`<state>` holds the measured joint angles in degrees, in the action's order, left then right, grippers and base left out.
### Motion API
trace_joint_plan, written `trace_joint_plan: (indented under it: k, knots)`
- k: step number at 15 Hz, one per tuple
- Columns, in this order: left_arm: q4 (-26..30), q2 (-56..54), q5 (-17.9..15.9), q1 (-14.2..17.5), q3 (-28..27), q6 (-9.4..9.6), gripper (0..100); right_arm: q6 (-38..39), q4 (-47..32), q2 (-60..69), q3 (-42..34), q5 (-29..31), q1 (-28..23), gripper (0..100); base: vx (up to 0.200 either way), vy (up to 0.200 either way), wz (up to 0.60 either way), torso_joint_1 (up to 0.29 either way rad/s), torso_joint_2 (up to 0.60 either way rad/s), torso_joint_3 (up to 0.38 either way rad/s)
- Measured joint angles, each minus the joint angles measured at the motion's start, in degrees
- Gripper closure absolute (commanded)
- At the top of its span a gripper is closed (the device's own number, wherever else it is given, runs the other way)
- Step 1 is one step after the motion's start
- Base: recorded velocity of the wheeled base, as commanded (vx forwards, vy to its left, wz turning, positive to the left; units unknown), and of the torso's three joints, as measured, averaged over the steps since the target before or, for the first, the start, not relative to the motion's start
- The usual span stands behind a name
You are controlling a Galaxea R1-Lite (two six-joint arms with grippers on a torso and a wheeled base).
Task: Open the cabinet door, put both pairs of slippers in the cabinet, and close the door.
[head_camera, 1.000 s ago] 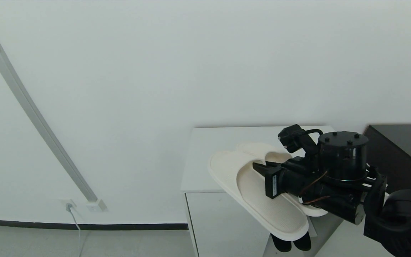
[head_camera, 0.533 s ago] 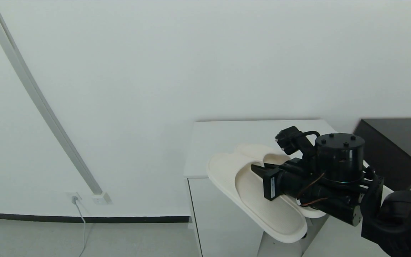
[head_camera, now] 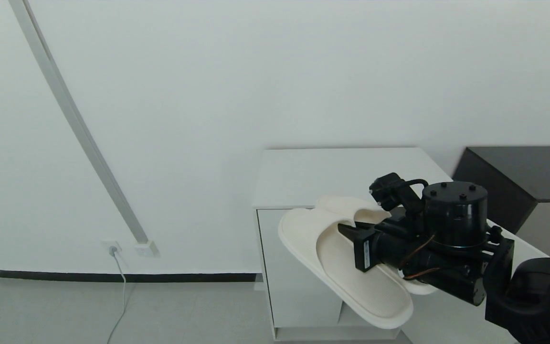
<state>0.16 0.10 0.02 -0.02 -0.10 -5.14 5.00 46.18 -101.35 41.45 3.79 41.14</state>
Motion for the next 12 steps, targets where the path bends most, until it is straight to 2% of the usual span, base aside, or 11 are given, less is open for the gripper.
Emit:
trace_joint_plan:
  k: [12]
  knots:
    - [0.02,0.0,-0.02,0.0,0.0,0.06,100,0.0,0.02,-0.18,-0.22,0.0,0.34,100,0.0,0.0,0.0,0.0,0.0,0.0]
